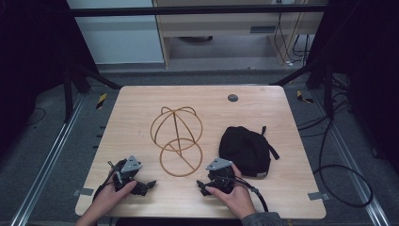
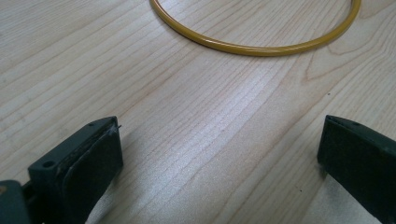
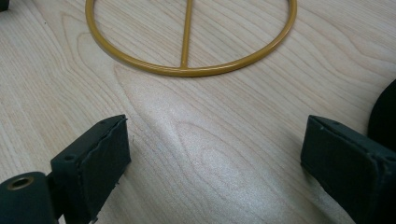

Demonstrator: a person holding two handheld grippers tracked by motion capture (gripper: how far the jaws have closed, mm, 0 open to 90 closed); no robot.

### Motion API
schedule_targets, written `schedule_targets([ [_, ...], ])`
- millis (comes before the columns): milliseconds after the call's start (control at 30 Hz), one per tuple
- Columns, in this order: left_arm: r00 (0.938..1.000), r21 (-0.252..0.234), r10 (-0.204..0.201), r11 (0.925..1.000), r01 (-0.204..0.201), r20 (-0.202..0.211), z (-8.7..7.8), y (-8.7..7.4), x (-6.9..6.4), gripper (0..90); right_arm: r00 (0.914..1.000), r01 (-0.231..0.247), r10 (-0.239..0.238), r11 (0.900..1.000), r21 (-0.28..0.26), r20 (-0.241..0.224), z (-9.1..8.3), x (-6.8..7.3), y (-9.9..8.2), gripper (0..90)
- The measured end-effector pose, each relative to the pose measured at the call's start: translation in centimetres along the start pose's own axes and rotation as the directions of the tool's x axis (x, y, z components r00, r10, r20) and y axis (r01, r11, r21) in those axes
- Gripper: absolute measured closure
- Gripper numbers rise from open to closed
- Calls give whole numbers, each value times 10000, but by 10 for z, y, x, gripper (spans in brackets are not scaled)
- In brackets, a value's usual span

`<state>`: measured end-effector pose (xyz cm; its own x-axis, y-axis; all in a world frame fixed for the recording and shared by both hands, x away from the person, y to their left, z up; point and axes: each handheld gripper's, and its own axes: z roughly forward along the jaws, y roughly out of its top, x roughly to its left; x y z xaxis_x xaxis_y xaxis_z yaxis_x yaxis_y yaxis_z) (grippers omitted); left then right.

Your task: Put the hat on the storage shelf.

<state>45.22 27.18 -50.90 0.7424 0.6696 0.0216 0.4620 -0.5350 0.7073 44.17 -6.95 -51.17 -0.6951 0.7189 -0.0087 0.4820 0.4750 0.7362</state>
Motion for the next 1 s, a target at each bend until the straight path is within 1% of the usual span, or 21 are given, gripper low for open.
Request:
schedule_targets([
  [100,10000,0,14,10000,-14,19,0,0,0,0,10000,1,-1,10000,-5,28,0,0,0,75],
  [167,10000,1,10,10000,-10,20,0,0,0,0,9999,-96,95,9999,39,84,0,2,1,73],
  [200,10000,0,15,10000,-15,15,0,0,0,0,9998,-120,118,9999,107,177,0,2,1,75],
  [267,10000,1,13,10000,-13,5,0,0,0,0,9991,-203,184,9986,489,385,-3,5,5,84],
  [300,10000,-1,-1,10000,1,6,0,0,0,0,9987,-149,125,9987,486,493,-4,5,6,88],
  [400,10000,0,-15,10000,15,14,0,0,0,0,9987,-150,134,9993,338,489,-16,10,10,80],
  [467,10000,1,4,10000,-4,5,0,0,0,0,9980,-64,50,9997,217,623,-23,12,12,80],
  [567,10000,8,-4,10000,4,9,0,0,-1,0,9953,141,-136,9999,-50,959,-34,15,14,79],
  [600,10000,12,-19,10000,19,2,0,0,-1,0,9944,113,-100,9999,-124,1047,-37,16,14,79],
  [667,10000,11,-8,10000,8,12,0,0,-1,0,9935,26,1,9997,-236,1135,-43,14,13,78],
  [700,10000,11,-8,10000,8,12,0,0,-1,0,9935,26,1,9997,-236,1135,-43,14,13,78],
  [733,10000,15,23,10000,-23,36,0,0,-1,0,9921,86,-61,9998,-198,1256,-46,13,13,77],
  [767,10000,12,28,10000,-28,42,0,0,-1,0,9860,261,-238,9996,-119,1652,-52,9,11,78],
  [833,10000,12,23,10000,-23,27,0,0,-1,0,9838,145,-111,9997,-176,1789,-57,5,9,78],
  [867,10000,15,5,10000,-5,9,0,0,-1,0,9838,145,-111,9997,-176,1789,-57,5,9,78],
  [900,10000,14,5,10000,-5,9,0,0,-1,0,9808,-20,59,9998,-205,1950,-62,0,6,78],
  [1000,10000,-1,-11,10000,11,4,0,0,-1,0,9758,-164,230,9994,-320,2173,-70,-7,2,78],
])
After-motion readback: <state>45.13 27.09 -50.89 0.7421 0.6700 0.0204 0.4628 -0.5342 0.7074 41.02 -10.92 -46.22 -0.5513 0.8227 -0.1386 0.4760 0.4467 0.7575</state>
